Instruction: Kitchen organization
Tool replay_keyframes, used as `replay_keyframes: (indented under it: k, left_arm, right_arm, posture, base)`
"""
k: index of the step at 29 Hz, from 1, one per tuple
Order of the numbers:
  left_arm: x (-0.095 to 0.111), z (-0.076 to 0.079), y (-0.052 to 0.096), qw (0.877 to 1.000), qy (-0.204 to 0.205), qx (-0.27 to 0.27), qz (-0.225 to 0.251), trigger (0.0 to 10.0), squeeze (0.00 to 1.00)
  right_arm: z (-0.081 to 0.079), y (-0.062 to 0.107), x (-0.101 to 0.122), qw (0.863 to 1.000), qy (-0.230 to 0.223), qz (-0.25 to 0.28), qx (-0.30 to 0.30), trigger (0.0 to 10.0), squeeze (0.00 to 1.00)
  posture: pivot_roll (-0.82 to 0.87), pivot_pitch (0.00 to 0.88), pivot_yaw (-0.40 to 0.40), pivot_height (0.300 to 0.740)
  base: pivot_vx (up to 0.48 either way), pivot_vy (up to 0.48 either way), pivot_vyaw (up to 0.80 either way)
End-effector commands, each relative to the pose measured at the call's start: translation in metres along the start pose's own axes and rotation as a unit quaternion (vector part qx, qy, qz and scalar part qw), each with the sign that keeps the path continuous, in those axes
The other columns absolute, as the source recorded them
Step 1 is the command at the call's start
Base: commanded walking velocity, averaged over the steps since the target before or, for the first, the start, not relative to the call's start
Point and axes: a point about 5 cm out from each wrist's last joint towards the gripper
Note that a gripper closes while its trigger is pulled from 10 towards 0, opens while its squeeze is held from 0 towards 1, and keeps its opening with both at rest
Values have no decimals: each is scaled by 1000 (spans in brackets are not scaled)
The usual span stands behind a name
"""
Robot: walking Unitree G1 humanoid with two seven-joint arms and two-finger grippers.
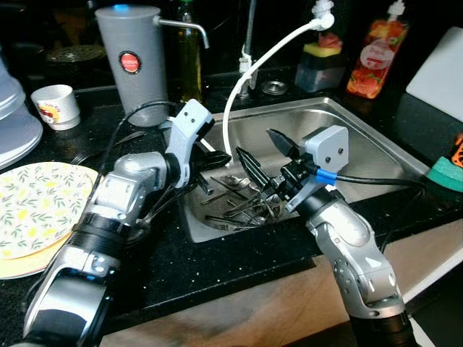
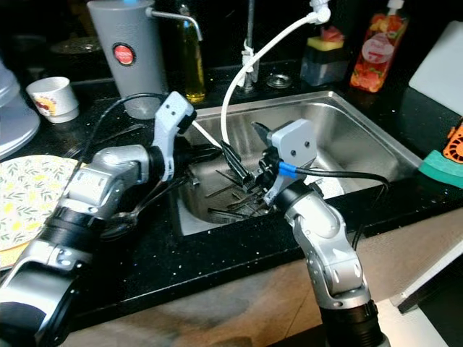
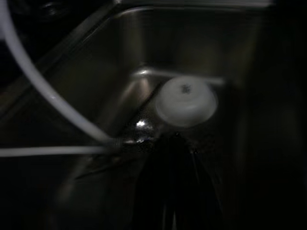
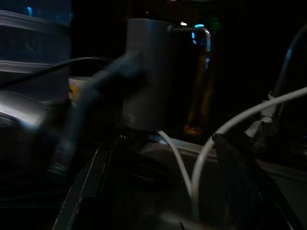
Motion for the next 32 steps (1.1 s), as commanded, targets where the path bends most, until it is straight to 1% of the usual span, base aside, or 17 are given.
replay_keyframes:
  k: [1,2,4,5,10,11,15,16,17,19,20,21,23,25,27,28,32]
  left_arm:
    - [-1,4,-9,1000,-24,0,-17,10000,0]
    - [2,11,-18,999,-45,-19,-19,10000,0]
    - [2,13,-19,998,-49,-24,-17,10000,0]
    - [4,15,-20,998,-48,-33,-10,10000,1000]
    - [9,13,-16,998,-44,-33,19,10000,1000]
    - [11,10,-13,998,-46,-29,28,10000,0]
    - [12,-11,21,996,-89,-15,23,10000,0]
    - [12,-11,21,996,-89,-15,23,10000,0]
    - [8,-13,50,991,-122,-49,24,10000,0]
    - [7,-12,60,989,-134,-65,25,10000,0]
    - [4,-13,78,985,-152,-83,18,10000,0]
    - [4,-13,78,985,-152,-83,18,10000,0]
    - [-3,-26,124,981,-173,-80,-28,10000,0]
    - [-4,-39,154,982,-174,-50,-61,10000,0]
    - [-4,-42,160,982,-171,-40,-67,10000,0]
    - [-6,-44,167,986,-148,-36,-74,10000,0]
    - [-9,-34,188,986,-117,-66,-98,10000,0]
  right_arm:
    - [-1,-1,2,1000,-6,2,3,10000,0]
    - [-2,-2,2,1000,-7,4,1,10000,0]
    - [-2,-2,2,1000,-8,5,1,10000,0]
    - [-2,-2,2,1000,-8,5,0,10000,0]
    - [-2,-2,2,1000,-14,6,-2,10000,0]
    - [-3,-2,2,1000,-14,6,0,10000,0]
    - [-4,-4,4,1000,-22,10,6,10000,0]
    - [-4,-4,4,1000,-22,10,6,10000,0]
    - [-6,-4,4,1000,-24,11,8,10000,0]
    - [-6,-4,4,1000,-25,11,8,10000,0]
    - [-6,-3,4,1000,-26,11,8,10000,0]
    - [-6,-3,4,1000,-26,11,8,10000,0]
    - [-6,-2,2,999,-31,9,10,10000,0]
    - [-8,-3,0,999,-36,6,13,10000,0]
    - [-8,-3,-1,999,-38,5,14,10000,0]
    - [-9,-4,-2,999,-40,4,18,10000,0]
    - [-11,-6,-3,999,-42,2,28,10000,0]
  posture:
    - [34,0,28,740]
    - [34,0,30,740]
    - [34,0,30,740]
    - [37,0,34,740]
    - [45,0,25,740]
    - [45,0,25,740]
    - [59,0,28,740]
    - [59,0,28,740]
    - [62,0,28,740]
    - [62,0,28,740]
    - [78,5,28,740]
    - [78,5,28,740]
    - [96,5,26,740]
    - [102,7,24,740]
    - [102,7,24,740]
    - [109,6,25,740]
    - [126,14,19,740]
  base:
    - [0,0,0]
    - [0,0,0]
    - [0,0,0]
    - [0,0,0]
    - [0,0,0]
    - [0,0,0]
    - [0,0,0]
    - [0,0,0]
    - [0,0,0]
    - [0,0,0]
    - [0,0,0]
    - [0,0,0]
    - [0,0,0]
    - [0,0,0]
    - [0,0,0]
    - [0,0,0]
    - [0,0,0]
Point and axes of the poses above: a point about 5 cm out from each wrist's last joint towards the gripper, its own y axis pointing back from the gripper into the wrist, its own x axis along the axis of the wrist's last joint, z = x × y, and after that the axes turned 15 degrees about -y, right-handed
